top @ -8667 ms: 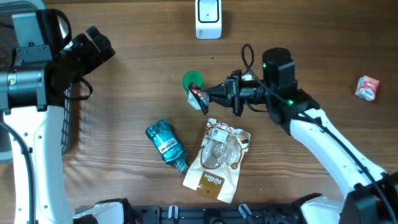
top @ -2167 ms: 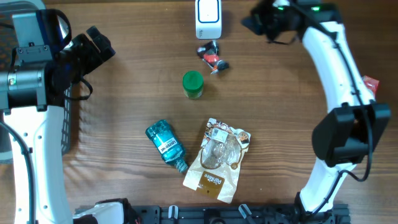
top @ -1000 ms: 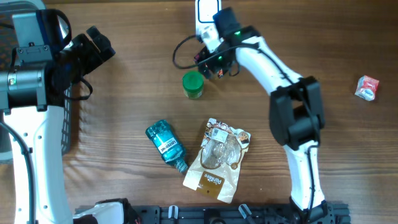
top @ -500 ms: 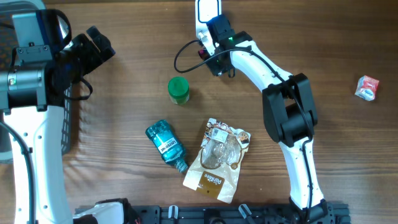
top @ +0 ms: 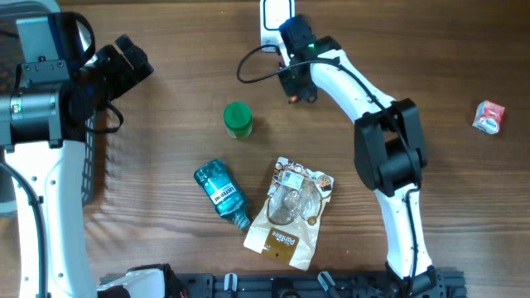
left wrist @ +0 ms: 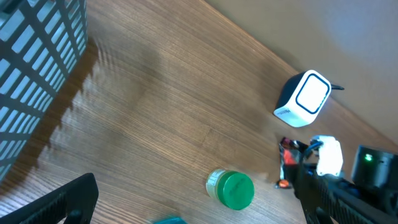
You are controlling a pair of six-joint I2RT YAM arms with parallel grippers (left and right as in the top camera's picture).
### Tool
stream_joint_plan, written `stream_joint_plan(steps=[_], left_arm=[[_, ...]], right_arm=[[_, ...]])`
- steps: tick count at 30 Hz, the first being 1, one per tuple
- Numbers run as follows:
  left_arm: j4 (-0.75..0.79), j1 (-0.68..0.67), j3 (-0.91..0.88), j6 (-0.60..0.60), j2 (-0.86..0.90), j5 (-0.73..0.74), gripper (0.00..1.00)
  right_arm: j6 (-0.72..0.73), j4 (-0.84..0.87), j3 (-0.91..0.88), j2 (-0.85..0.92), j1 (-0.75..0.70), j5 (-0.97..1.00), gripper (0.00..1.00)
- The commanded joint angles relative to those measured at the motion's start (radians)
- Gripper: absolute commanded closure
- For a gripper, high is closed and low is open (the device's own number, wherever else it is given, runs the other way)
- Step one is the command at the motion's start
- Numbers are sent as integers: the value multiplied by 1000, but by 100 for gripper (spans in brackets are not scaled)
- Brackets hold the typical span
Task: Scan the item barcode
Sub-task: 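Grasp the hex wrench package again with the right gripper, then carry the hex wrench package to the right table edge and drop it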
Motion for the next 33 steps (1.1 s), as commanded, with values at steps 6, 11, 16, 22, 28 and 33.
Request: stream_joint_plan(steps=[6, 11, 16, 22, 28, 33], left_arm=[[2, 5, 5, 13, 4, -10, 0], [2, 5, 5, 13, 4, -10, 0], [2, 5, 5, 13, 4, -10, 0], [2, 5, 5, 13, 4, -10, 0], [2, 5, 5, 13, 4, -10, 0], [2, 5, 5, 13, 4, -10, 0]], right_arm=[[216, -303, -15, -124, -168, 94, 95], [312, -451, -16, -129, -328, 232, 95], [349, -435, -16, -129, -579, 280, 95], [364, -363, -18, -129, -855, 222, 84], [360, -378, -17, -133, -1002, 150, 0], [360, -388, -14, -273, -996, -3, 0]])
